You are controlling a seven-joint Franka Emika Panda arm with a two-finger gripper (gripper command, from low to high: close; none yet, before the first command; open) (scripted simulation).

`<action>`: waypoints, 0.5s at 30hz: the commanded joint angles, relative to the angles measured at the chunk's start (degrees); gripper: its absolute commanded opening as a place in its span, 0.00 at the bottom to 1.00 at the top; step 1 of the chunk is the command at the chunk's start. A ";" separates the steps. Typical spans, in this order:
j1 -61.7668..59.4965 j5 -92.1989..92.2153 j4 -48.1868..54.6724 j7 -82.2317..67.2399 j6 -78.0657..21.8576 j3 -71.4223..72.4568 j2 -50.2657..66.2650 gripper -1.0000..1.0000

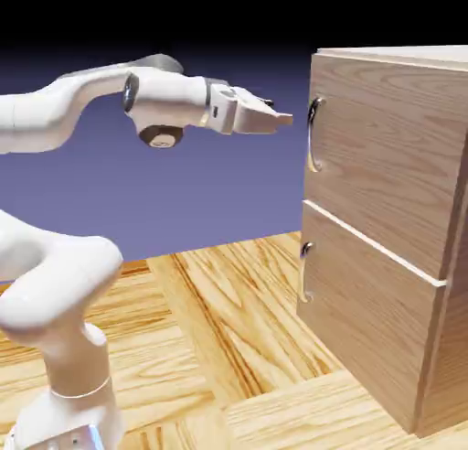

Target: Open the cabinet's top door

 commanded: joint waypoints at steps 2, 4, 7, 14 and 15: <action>-2.22 4.99 0.70 -2.40 -0.66 2.42 -1.82 1.00; -4.43 9.97 1.40 -4.79 -1.32 4.84 -3.63 1.00; -7.75 17.45 2.45 -8.38 -2.31 8.46 -6.35 1.00; -15.52 34.93 4.90 -16.79 -4.62 16.94 -12.72 1.00; -15.59 35.11 4.92 -16.87 -4.64 17.03 -12.78 1.00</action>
